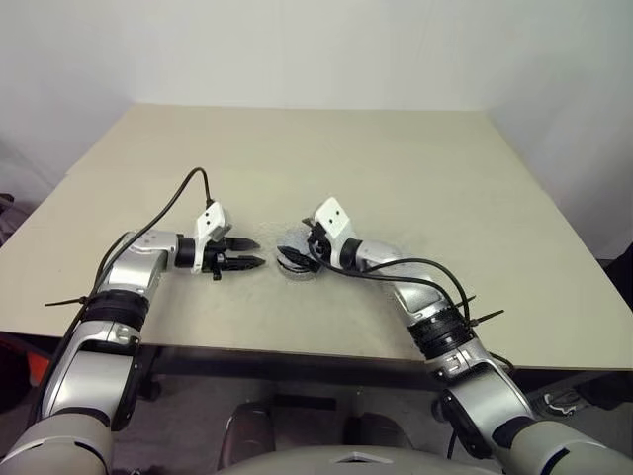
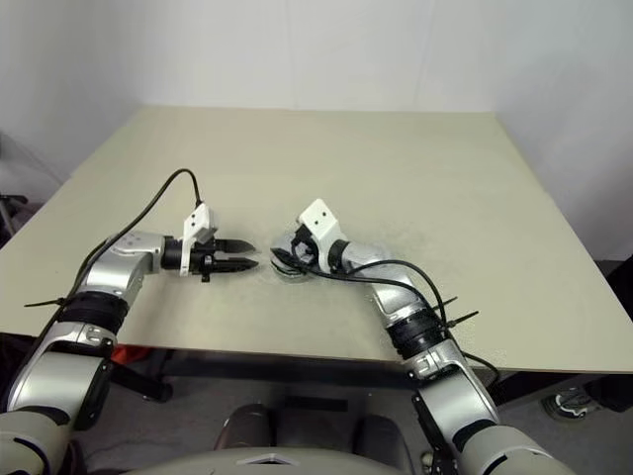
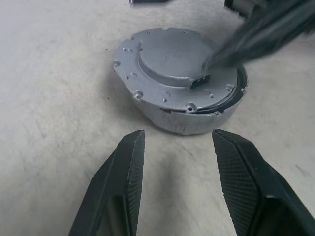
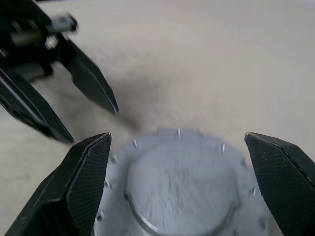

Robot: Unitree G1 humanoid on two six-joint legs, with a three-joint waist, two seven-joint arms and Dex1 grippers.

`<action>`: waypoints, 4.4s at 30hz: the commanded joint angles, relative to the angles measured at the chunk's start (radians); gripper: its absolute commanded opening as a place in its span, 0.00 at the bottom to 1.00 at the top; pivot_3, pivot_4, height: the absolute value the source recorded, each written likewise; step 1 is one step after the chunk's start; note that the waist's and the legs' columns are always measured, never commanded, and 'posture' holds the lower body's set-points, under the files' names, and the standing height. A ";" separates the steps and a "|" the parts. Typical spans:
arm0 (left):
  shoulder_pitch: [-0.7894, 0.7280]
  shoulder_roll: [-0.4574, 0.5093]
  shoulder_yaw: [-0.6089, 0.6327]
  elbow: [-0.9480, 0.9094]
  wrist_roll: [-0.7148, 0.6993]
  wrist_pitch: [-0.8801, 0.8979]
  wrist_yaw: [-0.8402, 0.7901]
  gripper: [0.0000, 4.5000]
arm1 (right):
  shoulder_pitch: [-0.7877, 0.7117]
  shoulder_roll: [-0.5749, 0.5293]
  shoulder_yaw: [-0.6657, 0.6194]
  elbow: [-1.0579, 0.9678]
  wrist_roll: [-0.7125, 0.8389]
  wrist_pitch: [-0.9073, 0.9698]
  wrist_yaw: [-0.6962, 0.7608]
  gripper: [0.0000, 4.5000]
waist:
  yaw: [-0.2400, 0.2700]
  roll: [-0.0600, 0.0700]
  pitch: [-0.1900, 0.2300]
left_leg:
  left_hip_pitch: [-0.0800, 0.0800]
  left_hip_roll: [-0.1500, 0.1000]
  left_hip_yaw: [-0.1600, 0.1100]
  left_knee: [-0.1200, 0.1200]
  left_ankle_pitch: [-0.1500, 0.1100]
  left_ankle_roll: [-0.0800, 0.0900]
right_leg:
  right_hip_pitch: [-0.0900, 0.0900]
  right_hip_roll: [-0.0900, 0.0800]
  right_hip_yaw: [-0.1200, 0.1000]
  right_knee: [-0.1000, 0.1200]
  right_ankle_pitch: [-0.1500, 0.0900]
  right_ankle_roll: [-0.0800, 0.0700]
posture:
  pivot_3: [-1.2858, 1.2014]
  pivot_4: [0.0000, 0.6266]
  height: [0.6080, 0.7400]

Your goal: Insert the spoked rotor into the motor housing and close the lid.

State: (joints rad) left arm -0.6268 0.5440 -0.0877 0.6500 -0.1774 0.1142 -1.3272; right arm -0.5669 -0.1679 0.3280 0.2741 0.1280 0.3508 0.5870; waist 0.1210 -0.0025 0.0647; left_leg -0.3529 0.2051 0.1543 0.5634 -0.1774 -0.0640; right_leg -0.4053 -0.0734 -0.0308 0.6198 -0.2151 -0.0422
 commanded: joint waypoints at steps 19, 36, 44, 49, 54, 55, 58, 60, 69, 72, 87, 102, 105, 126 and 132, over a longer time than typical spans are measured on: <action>-0.012 0.013 0.023 -0.026 -0.009 -0.011 0.011 0.51 | 0.026 -0.014 -0.088 -0.099 0.045 0.038 0.106 0.69 | 0.001 0.000 0.000 | 0.002 0.000 0.000 0.002 -0.001 0.001 | 0.003 0.000 0.000 0.001 0.000 0.000 | 0.52 0.00 1.00; -0.008 0.012 0.021 -0.046 -0.013 0.004 0.014 0.51 | 0.043 -0.014 -0.021 -0.023 -0.050 -0.005 0.104 0.69 | 0.000 0.000 0.000 | 0.002 0.000 0.000 0.002 -0.001 0.001 | 0.003 0.000 0.000 0.001 0.000 0.000 | 0.52 0.00 1.00; -0.014 0.011 0.021 -0.031 -0.010 0.000 0.015 0.51 | 0.040 -0.027 -0.011 -0.018 -0.067 0.018 0.129 0.69 | 0.000 -0.001 0.000 | 0.002 0.000 0.000 0.002 -0.001 0.001 | 0.003 0.000 0.000 0.001 0.000 0.000 | 0.52 0.00 1.00; -0.009 0.010 0.022 -0.032 -0.011 -0.003 0.016 0.51 | 0.046 -0.045 -0.010 -0.024 -0.069 0.036 0.141 0.69 | 0.001 -0.001 0.000 | 0.003 0.000 -0.001 0.002 -0.001 0.002 | 0.004 0.000 0.000 0.001 0.000 0.000 | 0.52 0.00 1.00; -0.004 0.006 0.021 -0.039 -0.012 -0.002 0.019 0.51 | 0.037 -0.036 -0.010 -0.033 -0.072 0.077 0.120 0.69 | 0.002 -0.001 0.000 | 0.003 0.000 -0.001 0.003 -0.001 0.002 | 0.005 0.000 0.000 0.001 0.000 0.000 | 0.52 0.00 1.00; -0.002 0.005 0.021 -0.042 -0.013 -0.001 0.019 0.51 | 0.037 -0.033 -0.013 -0.038 -0.067 0.084 0.118 0.69 | 0.002 -0.001 0.000 | 0.003 0.000 -0.001 0.003 -0.001 0.002 | 0.005 0.000 0.000 0.001 0.000 0.000 | 0.52 0.00 1.00; 0.006 0.004 0.020 -0.053 -0.015 0.003 0.022 0.51 | 0.035 -0.036 -0.015 -0.054 -0.067 0.100 0.114 0.69 | 0.002 -0.001 0.000 | 0.003 0.000 -0.001 0.003 -0.001 0.002 | 0.005 0.000 0.000 0.001 0.000 0.000 | 0.52 0.00 1.00; 0.014 0.004 0.019 -0.064 -0.016 0.006 0.024 0.51 | 0.032 -0.054 -0.008 -0.077 -0.075 0.108 0.120 0.69 | 0.003 -0.001 0.000 | 0.003 0.000 -0.001 0.003 -0.001 0.002 | 0.005 0.000 0.000 0.001 0.000 0.000 | 0.52 0.00 1.00; 0.014 0.001 0.018 -0.069 -0.015 0.011 0.025 0.51 | 0.019 -0.082 -0.003 -0.211 -0.050 0.174 0.145 0.69 | 0.004 -0.001 0.000 | 0.002 0.000 -0.001 0.003 -0.001 0.002 | 0.004 0.000 0.000 0.001 0.000 0.000 | 0.52 0.00 1.00; 0.009 -0.001 0.017 -0.063 -0.014 0.010 0.024 0.51 | 0.010 -0.071 -0.008 -0.205 -0.051 0.179 0.130 0.69 | 0.003 -0.001 0.000 | 0.002 0.000 -0.001 0.003 -0.001 0.002 | 0.004 0.000 0.000 0.001 0.000 0.000 | 0.52 0.00 1.00; 0.022 0.002 0.019 -0.059 -0.010 0.000 0.029 0.51 | -0.006 -0.050 -0.020 -0.177 -0.057 0.170 0.074 0.69 | 0.003 -0.001 0.000 | 0.002 0.000 -0.001 0.002 -0.001 0.002 | 0.003 0.000 0.000 0.001 0.000 0.000 | 0.52 0.00 1.00; 0.047 0.001 0.017 -0.104 -0.015 0.021 0.039 0.51 | 0.009 -0.042 -0.017 -0.156 -0.070 0.180 0.054 0.69 | 0.002 -0.001 0.000 | 0.002 0.000 -0.001 0.003 -0.001 0.002 | 0.003 0.000 0.000 0.001 0.000 0.000 | 0.52 0.00 1.00; 0.041 0.000 0.015 -0.099 -0.013 0.023 0.040 0.51 | 0.004 -0.040 -0.016 -0.147 -0.072 0.179 0.051 0.69 | 0.002 -0.001 0.000 | 0.002 0.000 -0.001 0.003 -0.001 0.002 | 0.003 0.000 0.000 0.001 0.000 0.000 | 0.52 0.00 1.00; 0.001 -0.046 0.039 -0.101 -0.056 0.111 0.095 0.84 | 0.032 -0.063 0.018 -0.096 -0.115 0.146 0.062 0.69 | 0.002 -0.001 0.000 | 0.004 0.000 -0.001 0.004 -0.001 0.002 | 0.005 0.000 0.000 0.002 0.000 0.000 | 0.52 0.00 1.00; -0.034 -0.070 0.033 -0.084 -0.058 0.154 0.110 1.00 | 0.039 -0.071 0.011 -0.107 -0.114 0.146 0.059 0.69 | 0.003 -0.001 0.000 | 0.003 0.000 -0.001 0.005 -0.001 0.002 | 0.005 0.000 0.000 0.002 0.000 0.000 | 0.52 0.00 1.00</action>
State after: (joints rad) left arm -0.6286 0.4761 -0.0716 0.5742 -0.2201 0.2601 -1.2270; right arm -0.5368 -0.2170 0.3388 0.1688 0.0379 0.4871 0.6512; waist 0.1241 -0.0034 0.0643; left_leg -0.3497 0.2052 0.1529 0.5680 -0.1782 -0.0624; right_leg -0.4001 -0.0735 -0.0310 0.6223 -0.2151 -0.0422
